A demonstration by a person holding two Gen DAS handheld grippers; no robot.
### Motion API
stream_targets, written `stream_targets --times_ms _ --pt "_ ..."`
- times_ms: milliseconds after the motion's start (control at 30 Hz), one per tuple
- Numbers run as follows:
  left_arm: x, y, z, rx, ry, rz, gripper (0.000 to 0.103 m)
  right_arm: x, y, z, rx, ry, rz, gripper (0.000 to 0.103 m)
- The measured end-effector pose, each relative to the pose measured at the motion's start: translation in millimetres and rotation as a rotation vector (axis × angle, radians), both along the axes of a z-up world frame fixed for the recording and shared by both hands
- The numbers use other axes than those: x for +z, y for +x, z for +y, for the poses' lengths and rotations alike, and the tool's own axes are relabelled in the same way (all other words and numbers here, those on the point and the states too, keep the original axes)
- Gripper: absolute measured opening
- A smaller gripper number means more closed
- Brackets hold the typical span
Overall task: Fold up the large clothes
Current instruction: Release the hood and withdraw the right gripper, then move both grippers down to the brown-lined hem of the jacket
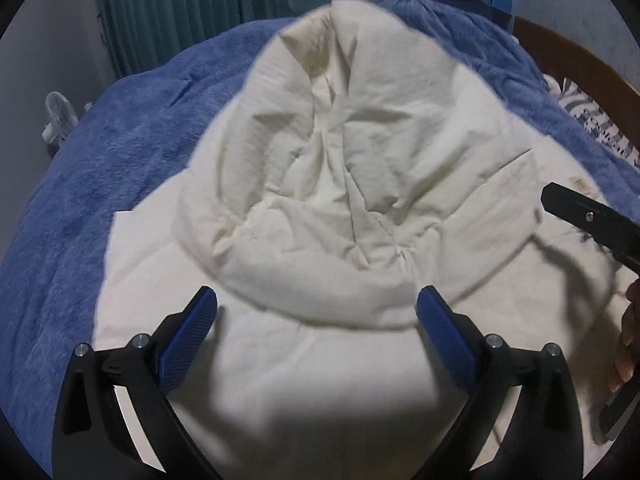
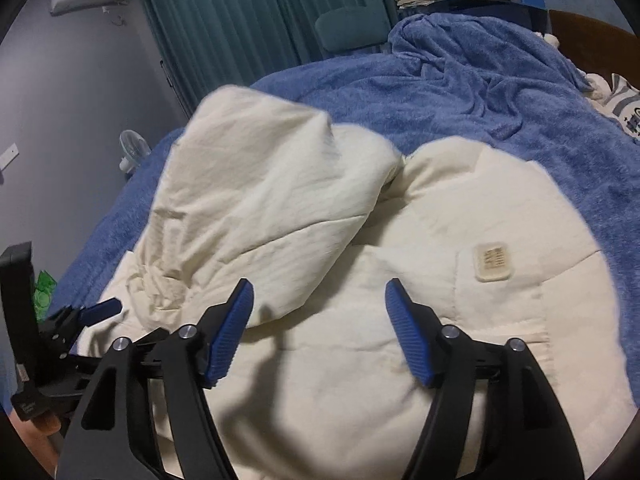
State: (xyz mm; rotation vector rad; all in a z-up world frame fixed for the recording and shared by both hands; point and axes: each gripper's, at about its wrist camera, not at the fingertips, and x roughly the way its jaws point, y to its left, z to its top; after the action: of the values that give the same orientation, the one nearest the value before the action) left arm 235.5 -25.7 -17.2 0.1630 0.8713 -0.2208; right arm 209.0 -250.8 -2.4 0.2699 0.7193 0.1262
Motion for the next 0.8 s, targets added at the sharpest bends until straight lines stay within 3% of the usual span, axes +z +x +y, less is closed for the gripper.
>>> stream_targets --times_ms 200,300,467,633,800 --pt "51.2 -61.3 20.3 -0.007 -0.046 -0.031 0.096 49.1 -42.3 -8.0 0.002 -0.053 -0.041 0.077" --pt "70.8 -103.0 32.7 0.006 -0.023 -0.034 0.096 73.5 -70.1 -18.2 -0.008 -0.071 -0.036 0.079" --pt "84.9 -171.2 62.1 0.041 -0.009 -0.018 0.096 110.1 -131.6 -37.6 -0.021 -0.089 -0.048 0.084" --pt "87.3 -227.2 102.9 0.078 0.033 0.001 0.096 89.7 -213.4 -76.9 0.006 -0.075 -0.004 0.084" --pt "85.0 -270.1 138.4 0.096 0.066 0.044 0.096 67.9 -263.8 -111.9 -0.002 -0.206 0.125 0.084"
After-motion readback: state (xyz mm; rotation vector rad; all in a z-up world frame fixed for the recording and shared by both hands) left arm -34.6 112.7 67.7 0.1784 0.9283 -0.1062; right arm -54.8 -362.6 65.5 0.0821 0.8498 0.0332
